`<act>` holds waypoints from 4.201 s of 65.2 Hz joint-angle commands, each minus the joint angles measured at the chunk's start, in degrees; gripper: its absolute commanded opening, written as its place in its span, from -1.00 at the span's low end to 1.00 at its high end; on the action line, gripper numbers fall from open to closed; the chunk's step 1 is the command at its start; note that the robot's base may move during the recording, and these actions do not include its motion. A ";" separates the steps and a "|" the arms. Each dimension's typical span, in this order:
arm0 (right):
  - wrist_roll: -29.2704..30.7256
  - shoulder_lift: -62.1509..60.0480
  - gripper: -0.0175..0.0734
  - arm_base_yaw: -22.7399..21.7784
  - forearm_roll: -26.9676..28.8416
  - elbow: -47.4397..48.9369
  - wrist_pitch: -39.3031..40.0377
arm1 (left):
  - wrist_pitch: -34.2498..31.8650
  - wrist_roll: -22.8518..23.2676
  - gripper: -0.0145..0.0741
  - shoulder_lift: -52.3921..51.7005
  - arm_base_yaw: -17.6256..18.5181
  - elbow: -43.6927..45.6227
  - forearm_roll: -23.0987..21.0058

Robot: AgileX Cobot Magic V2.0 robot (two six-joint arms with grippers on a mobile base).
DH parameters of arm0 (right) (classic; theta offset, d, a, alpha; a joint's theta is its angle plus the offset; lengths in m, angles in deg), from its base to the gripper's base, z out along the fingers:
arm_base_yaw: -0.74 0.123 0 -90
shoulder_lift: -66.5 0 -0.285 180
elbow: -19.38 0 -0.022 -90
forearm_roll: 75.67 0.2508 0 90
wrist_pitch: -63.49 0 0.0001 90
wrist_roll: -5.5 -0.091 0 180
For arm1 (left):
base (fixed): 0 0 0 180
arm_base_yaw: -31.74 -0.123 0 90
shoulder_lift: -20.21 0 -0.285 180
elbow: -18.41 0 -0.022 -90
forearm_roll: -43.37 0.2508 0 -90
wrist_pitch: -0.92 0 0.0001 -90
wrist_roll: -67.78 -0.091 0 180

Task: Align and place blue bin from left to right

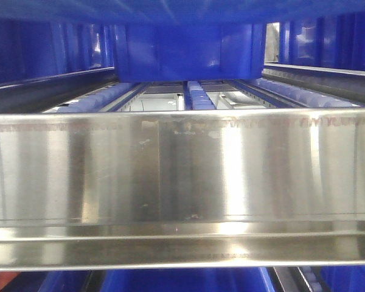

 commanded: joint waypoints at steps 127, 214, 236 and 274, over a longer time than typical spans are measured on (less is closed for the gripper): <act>1.43 11.94 -0.35 -4.18 -4.14 11.89 2.24 | -2.77 -1.60 -0.78 13.38 -5.78 10.53 -1.77; 13.24 -34.69 -0.79 -4.06 -3.91 -39.52 45.89 | -56.82 -2.26 -0.92 -28.13 -5.78 -42.64 -0.27; 13.24 -45.70 -0.79 -4.06 -3.91 -43.36 44.23 | -56.99 -2.26 -0.92 -42.47 -5.78 -50.34 -0.27; 13.24 -46.62 -0.79 -4.06 -3.91 -43.36 44.23 | -57.12 -2.26 -0.92 -44.90 -5.78 -50.34 -0.27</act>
